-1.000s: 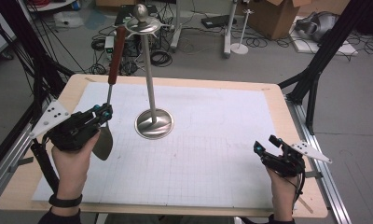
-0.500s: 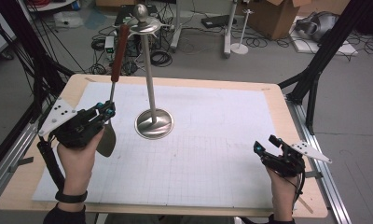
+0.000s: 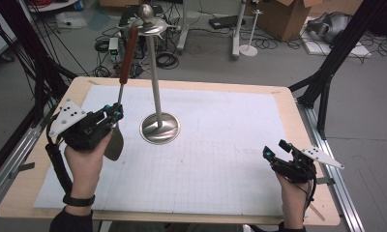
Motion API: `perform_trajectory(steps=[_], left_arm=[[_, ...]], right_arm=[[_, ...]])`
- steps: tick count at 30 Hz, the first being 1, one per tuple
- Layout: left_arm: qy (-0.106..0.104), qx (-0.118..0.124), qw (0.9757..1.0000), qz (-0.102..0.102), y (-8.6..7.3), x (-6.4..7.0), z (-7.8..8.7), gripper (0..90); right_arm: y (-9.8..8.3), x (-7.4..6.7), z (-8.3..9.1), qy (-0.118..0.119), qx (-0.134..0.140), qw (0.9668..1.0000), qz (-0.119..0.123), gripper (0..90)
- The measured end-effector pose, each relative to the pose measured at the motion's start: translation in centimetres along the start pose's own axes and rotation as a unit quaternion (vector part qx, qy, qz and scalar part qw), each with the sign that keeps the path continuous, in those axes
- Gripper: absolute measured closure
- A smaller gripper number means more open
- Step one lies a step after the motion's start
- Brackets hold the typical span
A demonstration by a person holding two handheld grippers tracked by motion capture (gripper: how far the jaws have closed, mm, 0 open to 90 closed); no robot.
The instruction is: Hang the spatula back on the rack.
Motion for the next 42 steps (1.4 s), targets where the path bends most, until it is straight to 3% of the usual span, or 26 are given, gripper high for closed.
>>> perform_trajectory(steps=[21,42], left_arm=[[-0.001,0.013,0.9999,0.009,-1.3,-0.6,-1.9,84.0],[-0.002,-0.004,1.0,0.007,-2.1,-0.8,-3.0,83.6]], right_arm=[[0.0,0.1,0.0,0.001,0.001,1.0,0.001,23.2],[0.0,0.2,0.0,0.0,0.002,1.0,0.001,23.2]])
Point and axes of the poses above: each handheld gripper's, and its own axes: z roughly backward along the jaws, y roughly out of its top, x roughly to its right, the point moved 8 cm from there along -z, roughly forward along the jaws, and after that the axes turned 10 degrees about -y, right-handed, at the moved point
